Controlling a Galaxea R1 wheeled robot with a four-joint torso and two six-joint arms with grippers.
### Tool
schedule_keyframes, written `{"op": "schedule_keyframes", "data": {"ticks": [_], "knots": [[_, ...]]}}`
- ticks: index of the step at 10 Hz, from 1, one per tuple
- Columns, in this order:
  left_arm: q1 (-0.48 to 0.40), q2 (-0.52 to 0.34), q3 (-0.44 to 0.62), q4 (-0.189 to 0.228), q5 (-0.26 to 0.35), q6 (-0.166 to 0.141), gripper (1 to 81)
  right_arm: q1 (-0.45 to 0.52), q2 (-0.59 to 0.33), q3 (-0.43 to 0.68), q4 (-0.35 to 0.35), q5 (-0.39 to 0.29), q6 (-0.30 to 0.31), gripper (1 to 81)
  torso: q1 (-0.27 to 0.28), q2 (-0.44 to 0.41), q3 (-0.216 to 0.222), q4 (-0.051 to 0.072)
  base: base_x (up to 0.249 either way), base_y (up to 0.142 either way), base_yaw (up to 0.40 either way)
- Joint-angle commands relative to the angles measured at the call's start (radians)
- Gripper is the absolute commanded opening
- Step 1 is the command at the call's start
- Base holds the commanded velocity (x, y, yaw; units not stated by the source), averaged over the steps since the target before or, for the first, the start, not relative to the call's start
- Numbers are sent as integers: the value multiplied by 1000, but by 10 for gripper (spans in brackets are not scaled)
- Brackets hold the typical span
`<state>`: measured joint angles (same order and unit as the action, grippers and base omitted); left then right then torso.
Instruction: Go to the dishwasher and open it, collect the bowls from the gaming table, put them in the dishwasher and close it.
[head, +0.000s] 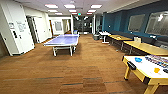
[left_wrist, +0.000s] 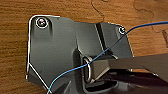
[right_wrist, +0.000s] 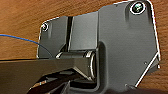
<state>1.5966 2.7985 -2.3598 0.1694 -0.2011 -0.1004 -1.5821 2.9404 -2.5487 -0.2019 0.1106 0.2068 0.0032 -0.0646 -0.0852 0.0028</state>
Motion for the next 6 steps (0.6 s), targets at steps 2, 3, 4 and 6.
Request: {"op": "schedule_keyframes", "data": {"ticks": [2, 3, 4, 6], "knots": [[-34, -14, 8, 15, 46, 8, 811, 43, -4, 9, 9, -46, -1, 811, 0, 0, 0, 0, 179, 0, 0], [-34, -13, 8, 15, 46, 8, 811, 43, -4, 9, 9, -46, -3, 811, 0, 0, 0, 0, 179, 0, 0], [-34, -13, 8, 15, 46, 8, 811, 43, -5, 9, 9, -45, -3, 811, 0, 0, 0, 0, 179, 0, 0], [-34, -10, 8, 15, 46, 7, 811, 41, -5, 9, 9, -46, -3, 811, 0, 0, 0, 0, 179, 0, 0]]}}
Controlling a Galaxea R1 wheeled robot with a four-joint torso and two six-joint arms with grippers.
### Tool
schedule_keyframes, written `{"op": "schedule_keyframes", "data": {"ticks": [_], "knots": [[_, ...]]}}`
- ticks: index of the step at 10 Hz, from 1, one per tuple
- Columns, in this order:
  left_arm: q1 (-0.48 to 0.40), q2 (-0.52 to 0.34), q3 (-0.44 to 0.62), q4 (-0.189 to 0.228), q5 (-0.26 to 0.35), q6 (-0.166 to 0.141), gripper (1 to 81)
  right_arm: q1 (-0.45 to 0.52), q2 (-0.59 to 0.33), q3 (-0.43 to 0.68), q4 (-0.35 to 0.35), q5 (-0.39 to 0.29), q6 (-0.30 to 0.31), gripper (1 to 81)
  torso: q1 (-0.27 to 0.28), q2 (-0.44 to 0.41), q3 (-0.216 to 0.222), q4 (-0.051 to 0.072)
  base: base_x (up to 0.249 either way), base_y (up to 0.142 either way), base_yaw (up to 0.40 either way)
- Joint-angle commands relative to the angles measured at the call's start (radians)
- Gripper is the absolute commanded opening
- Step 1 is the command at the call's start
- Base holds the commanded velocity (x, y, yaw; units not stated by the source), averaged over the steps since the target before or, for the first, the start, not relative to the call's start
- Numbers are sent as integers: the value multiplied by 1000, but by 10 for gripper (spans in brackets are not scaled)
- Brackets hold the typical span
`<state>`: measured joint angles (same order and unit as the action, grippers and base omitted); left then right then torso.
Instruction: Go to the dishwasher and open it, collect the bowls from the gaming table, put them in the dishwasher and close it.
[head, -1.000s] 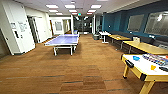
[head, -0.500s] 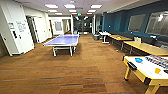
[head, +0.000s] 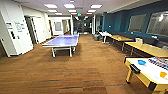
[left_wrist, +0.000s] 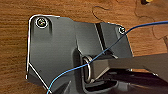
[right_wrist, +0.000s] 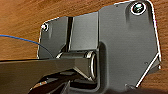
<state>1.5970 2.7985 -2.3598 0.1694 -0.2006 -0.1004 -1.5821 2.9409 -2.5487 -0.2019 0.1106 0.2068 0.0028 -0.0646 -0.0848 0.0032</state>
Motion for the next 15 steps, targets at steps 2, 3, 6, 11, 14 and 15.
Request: {"op": "schedule_keyframes", "data": {"ticks": [2, 3, 6, 11, 14, 15], "knots": [[-35, -10, 8, 15, 46, 7, 811, 40, -6, 9, 10, -45, -3, 811, 0, 0, 0, 0, 179, 0, 0], [-35, -10, 8, 15, 46, 7, 811, 40, -4, 9, 10, -45, -3, 811, 0, 0, 0, 0, 179, 0, 0], [-35, -6, 8, 15, 46, 7, 811, 39, -4, 9, 10, -45, -3, 811, 0, 0, 0, 0, 179, 0, 0], [-35, 0, 8, 15, 46, 7, 811, 36, -1, 9, 10, -46, -3, 811, -1, 0, 0, 0, 180, 0, 0], [-35, 6, 8, 15, 46, 7, 811, 32, -1, 9, 7, -45, -3, 811, -1, 0, 0, 0, 180, 0, 0], [-35, 7, 8, 15, 46, 7, 811, 32, -1, 9, 9, -46, -3, 811, -1, 0, 0, 0, 186, 0, 0]]}}
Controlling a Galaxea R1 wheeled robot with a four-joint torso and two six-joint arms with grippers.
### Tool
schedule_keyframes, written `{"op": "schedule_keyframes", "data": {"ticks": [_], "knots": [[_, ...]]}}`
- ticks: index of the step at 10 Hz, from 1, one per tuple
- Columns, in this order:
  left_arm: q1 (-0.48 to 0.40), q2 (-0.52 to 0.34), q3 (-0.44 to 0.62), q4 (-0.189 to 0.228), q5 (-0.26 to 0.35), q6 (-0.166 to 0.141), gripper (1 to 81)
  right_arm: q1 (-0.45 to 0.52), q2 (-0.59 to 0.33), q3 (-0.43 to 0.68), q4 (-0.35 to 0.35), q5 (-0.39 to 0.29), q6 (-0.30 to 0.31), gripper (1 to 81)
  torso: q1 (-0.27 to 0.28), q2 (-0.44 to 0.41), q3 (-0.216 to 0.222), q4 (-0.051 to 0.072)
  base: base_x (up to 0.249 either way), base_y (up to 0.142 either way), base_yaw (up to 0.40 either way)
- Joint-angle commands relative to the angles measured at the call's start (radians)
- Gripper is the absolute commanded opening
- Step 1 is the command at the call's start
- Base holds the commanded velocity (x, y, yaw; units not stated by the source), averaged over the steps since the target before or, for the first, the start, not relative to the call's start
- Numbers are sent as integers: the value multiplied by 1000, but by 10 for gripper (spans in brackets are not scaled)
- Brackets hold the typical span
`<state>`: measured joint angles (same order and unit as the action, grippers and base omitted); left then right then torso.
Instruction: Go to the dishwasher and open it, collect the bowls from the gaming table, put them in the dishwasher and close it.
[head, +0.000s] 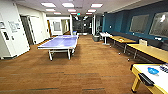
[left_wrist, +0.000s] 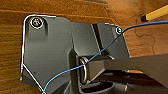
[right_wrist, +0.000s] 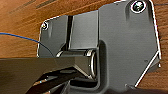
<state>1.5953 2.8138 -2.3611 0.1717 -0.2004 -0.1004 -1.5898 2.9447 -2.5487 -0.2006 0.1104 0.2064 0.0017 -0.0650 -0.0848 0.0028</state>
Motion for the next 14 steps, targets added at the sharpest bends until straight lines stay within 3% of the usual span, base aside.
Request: {"op": "schedule_keyframes", "data": {"ticks": [1, 14], "knots": [[-33, -6, 9, 12, 45, 7, 811, 39, -5, 9, 7, -44, -2, 811, 0, 0, 0, 0, 186, 0, 0], [-34, 20, -21, 12, 45, 8, 811, 43, -8, 7, 4, -46, -2, 811, 0, 0, 0, 0, 186, 0, 0]]}}
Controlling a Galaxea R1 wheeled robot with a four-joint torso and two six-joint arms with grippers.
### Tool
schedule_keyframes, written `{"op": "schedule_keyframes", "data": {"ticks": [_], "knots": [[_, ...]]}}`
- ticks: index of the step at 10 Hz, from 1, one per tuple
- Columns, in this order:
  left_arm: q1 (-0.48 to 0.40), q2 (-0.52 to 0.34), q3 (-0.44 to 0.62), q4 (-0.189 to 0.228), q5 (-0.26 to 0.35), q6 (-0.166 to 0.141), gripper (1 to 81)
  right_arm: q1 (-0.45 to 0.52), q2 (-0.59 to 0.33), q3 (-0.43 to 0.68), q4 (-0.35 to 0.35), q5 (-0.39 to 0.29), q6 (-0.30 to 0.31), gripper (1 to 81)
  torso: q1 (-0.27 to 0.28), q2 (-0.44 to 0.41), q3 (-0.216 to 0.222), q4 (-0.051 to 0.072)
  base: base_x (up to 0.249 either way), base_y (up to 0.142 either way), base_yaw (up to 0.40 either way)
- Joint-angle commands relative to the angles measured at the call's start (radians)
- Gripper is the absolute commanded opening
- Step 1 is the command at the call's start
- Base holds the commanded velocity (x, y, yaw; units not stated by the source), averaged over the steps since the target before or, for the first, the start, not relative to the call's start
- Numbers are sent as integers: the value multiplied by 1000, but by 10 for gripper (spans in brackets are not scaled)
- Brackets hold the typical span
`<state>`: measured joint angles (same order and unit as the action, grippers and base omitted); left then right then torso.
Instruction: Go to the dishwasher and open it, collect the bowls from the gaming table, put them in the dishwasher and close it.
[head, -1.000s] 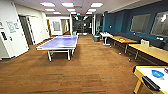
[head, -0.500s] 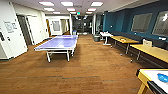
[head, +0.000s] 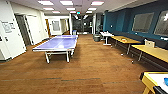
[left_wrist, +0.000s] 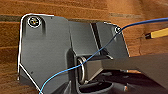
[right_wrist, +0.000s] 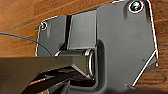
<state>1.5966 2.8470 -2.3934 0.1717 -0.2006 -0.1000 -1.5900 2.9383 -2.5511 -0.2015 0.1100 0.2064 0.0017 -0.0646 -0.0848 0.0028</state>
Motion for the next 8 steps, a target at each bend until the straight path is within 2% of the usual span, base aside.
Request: {"op": "schedule_keyframes", "data": {"ticks": [1, 8], "knots": [[-36, -14, 11, 12, 46, 8, 811, 41, -2, 9, 5, -46, -2, 811, 0, 0, 0, 0, 187, 0, 0], [-37, -14, 11, 12, 46, 9, 811, 40, 0, 9, 5, -46, -2, 811, 1, 0, 0, 0, 187, 0, 0]]}}
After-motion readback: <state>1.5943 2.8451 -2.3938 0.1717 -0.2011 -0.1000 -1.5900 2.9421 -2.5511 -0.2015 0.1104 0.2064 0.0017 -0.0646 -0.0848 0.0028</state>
